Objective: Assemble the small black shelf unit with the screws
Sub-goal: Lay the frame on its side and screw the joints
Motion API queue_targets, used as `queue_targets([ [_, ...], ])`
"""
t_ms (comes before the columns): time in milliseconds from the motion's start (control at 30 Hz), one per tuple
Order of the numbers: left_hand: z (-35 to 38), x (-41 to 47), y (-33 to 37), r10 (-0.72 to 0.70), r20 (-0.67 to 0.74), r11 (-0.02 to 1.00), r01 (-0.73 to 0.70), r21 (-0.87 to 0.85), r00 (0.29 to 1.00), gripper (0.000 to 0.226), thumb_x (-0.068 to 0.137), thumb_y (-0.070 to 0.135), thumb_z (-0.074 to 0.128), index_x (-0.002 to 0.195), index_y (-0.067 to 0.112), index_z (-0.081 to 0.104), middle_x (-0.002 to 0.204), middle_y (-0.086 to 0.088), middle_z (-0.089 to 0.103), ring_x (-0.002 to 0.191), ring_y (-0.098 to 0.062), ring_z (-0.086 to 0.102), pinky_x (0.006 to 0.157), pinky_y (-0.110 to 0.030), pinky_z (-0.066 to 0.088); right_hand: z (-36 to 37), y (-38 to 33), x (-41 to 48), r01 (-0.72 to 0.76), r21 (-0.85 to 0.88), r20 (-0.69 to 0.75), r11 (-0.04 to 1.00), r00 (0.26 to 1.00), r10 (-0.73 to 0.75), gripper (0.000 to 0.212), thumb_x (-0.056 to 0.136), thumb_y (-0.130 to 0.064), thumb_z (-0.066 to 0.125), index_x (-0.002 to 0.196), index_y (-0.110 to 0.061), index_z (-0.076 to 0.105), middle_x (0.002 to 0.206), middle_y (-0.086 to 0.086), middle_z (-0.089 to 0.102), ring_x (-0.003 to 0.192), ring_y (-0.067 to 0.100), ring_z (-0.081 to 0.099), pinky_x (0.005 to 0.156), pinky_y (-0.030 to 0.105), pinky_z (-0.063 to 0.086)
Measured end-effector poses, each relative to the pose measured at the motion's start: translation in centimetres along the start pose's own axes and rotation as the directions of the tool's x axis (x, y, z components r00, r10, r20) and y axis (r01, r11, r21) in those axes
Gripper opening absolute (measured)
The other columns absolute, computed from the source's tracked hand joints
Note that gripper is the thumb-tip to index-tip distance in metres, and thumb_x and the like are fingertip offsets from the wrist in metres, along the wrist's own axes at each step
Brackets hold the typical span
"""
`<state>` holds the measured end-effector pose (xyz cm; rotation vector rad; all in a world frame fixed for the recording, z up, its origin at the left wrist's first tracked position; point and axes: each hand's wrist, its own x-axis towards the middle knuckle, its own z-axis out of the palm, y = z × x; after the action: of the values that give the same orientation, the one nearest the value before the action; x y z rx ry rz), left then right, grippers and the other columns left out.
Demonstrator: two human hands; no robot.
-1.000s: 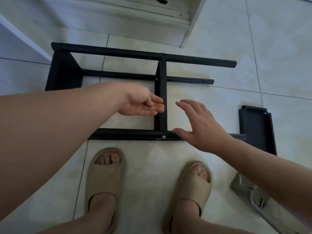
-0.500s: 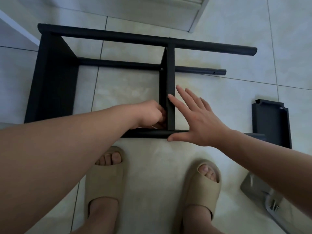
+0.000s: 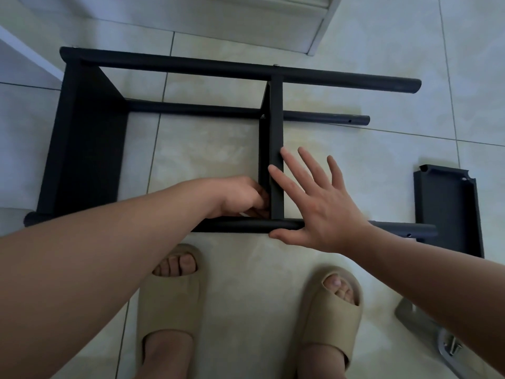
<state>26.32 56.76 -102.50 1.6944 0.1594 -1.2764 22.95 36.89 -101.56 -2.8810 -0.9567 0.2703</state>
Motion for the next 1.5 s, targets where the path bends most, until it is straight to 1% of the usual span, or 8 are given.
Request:
queue_targets([
  [333, 0.0, 0.5, -0.8, 0.02, -0.072, 0.999, -0.018, 0.03, 0.997, 0.013, 0.088, 0.008, 0.065, 0.084, 0.014, 0.076, 0.066, 0.003, 0.072, 0.056, -0.008, 0.065, 0.052, -0.014, 0.047, 0.6, 0.2, 0.2, 0.0, -0.066, -0.01, 0.998, 1.0, -0.001, 0.105, 0.077, -0.085, 0.038, 0.159, -0.019, 0.031, 0.168, 0.01, 0.019, 0.153, 0.037, 0.023, 0.11, 0.076, 0.021],
  [533, -0.1, 0.5, -0.8, 0.02, -0.068, 1.0, -0.021, -0.012, 0.998, 0.02, 0.084, 0.0, 0.065, 0.071, 0.013, 0.072, 0.059, 0.0, 0.068, 0.049, -0.01, 0.062, 0.047, -0.014, 0.044, 0.5, 0.2, 0.1, 0.003, -0.068, -0.008, 0.998, 1.0, -0.003, 0.104, 0.078, -0.084, 0.038, 0.159, -0.018, 0.032, 0.168, 0.01, 0.019, 0.151, 0.035, 0.029, 0.111, 0.075, 0.023],
  [733, -0.2, 0.6, -0.8, 0.044, -0.063, 0.995, -0.039, 0.087, 0.997, 0.023, 0.088, 0.001, 0.061, 0.075, 0.016, 0.073, 0.062, 0.004, 0.07, 0.053, -0.008, 0.062, 0.05, -0.013, 0.044, 0.6, 0.2, 0.2, 0.009, -0.057, -0.015, 0.998, 1.0, -0.01, 0.104, 0.079, -0.084, 0.039, 0.159, -0.018, 0.033, 0.168, 0.011, 0.019, 0.15, 0.035, 0.031, 0.11, 0.074, 0.024],
  [900, -0.1, 1.0, -1.1, 0.057, -0.066, 0.997, -0.054, 0.047, 0.996, 0.022, 0.085, -0.004, 0.057, 0.085, 0.008, 0.075, 0.087, -0.017, 0.076, 0.07, -0.019, 0.068, 0.068, -0.026, 0.054, 0.7, 0.3, 0.2, 0.003, -0.072, -0.022, 0.997, 1.0, -0.005, 0.104, 0.078, -0.085, 0.039, 0.159, -0.019, 0.033, 0.168, 0.01, 0.02, 0.15, 0.035, 0.031, 0.111, 0.075, 0.023],
  [1000, -0.1, 1.3, -1.3, 0.045, -0.046, 0.999, -0.045, -0.005, 0.998, 0.022, 0.083, -0.006, 0.058, 0.084, 0.007, 0.076, 0.087, -0.018, 0.075, 0.073, -0.02, 0.07, 0.074, -0.03, 0.056, 0.7, 0.2, 0.3, -0.001, -0.084, -0.028, 0.997, 1.0, -0.002, 0.105, 0.077, -0.085, 0.038, 0.158, -0.02, 0.034, 0.167, 0.009, 0.021, 0.151, 0.036, 0.029, 0.111, 0.075, 0.021],
  [1067, -0.2, 1.4, -1.4, 0.028, -0.027, 0.998, -0.029, -0.056, 0.999, 0.023, 0.083, -0.006, 0.059, 0.081, 0.01, 0.076, 0.083, -0.014, 0.075, 0.073, -0.02, 0.071, 0.074, -0.028, 0.057, 0.7, 0.2, 0.3, -0.002, -0.089, -0.032, 0.996, 1.0, -0.001, 0.104, 0.077, -0.086, 0.038, 0.158, -0.02, 0.035, 0.167, 0.009, 0.022, 0.151, 0.036, 0.029, 0.111, 0.075, 0.021],
  [1233, -0.6, 1.3, -1.3, -0.002, 0.077, 0.983, 0.016, -0.185, 0.997, 0.029, 0.084, -0.004, 0.064, 0.069, 0.016, 0.078, 0.069, -0.005, 0.072, 0.06, -0.013, 0.069, 0.056, -0.018, 0.052, 0.7, 0.3, 0.3, -0.008, -0.098, -0.041, 0.995, 0.999, 0.004, 0.104, 0.076, -0.086, 0.038, 0.158, -0.021, 0.035, 0.167, 0.009, 0.023, 0.151, 0.036, 0.029, 0.11, 0.076, 0.02],
  [1500, -0.7, 1.4, -1.4, -0.016, 0.108, 0.977, 0.038, -0.208, 0.994, 0.019, 0.086, 0.004, 0.065, 0.079, 0.013, 0.08, 0.085, -0.011, 0.076, 0.075, -0.019, 0.074, 0.072, -0.027, 0.057, 0.8, 0.5, 0.3, 0.041, -0.101, -0.08, 0.994, 0.996, -0.049, 0.103, 0.081, -0.083, 0.039, 0.159, -0.015, 0.032, 0.167, 0.008, 0.021, 0.154, 0.025, 0.024, 0.115, 0.072, 0.016],
])
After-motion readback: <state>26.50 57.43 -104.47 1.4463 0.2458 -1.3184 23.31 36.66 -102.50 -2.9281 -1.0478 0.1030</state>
